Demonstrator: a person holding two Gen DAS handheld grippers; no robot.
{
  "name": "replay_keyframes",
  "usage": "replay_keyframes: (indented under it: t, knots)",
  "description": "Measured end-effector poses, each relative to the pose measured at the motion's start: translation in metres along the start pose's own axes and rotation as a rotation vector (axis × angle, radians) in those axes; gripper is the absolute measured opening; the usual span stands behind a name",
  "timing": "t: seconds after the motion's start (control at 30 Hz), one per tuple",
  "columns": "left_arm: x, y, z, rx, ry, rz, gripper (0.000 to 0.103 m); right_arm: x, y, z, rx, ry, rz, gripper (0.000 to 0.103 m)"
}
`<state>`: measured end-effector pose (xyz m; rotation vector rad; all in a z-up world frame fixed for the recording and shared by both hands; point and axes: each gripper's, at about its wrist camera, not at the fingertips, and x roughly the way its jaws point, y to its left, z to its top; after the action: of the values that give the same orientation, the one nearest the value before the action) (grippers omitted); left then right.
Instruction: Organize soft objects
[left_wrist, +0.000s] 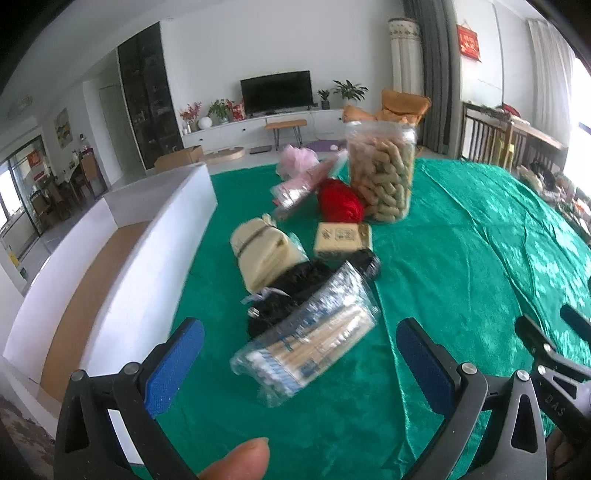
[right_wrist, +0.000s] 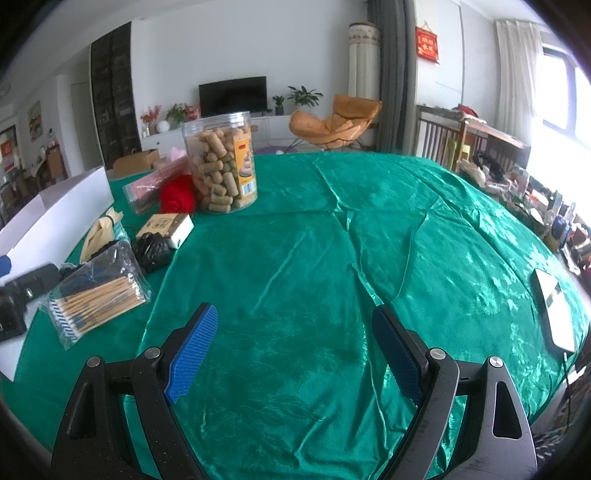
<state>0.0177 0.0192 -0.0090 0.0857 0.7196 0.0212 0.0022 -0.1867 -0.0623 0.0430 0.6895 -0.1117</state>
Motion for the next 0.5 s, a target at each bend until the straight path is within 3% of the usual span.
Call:
replay_keyframes:
  t: [0.3, 0.5]
  knots:
    - [0.008, 0.041, 0.015, -0.073, 0.033, -0.004, 0.103, 0.002, -0.001, 0.0, 0.007, 0.007, 0.003, 0.088]
    - [0.044, 0.052, 0.05, -0.104, 0.156, -0.029, 0.103, 0.002, 0.0, -0.001, 0.002, 0.012, 0.007, 0.088]
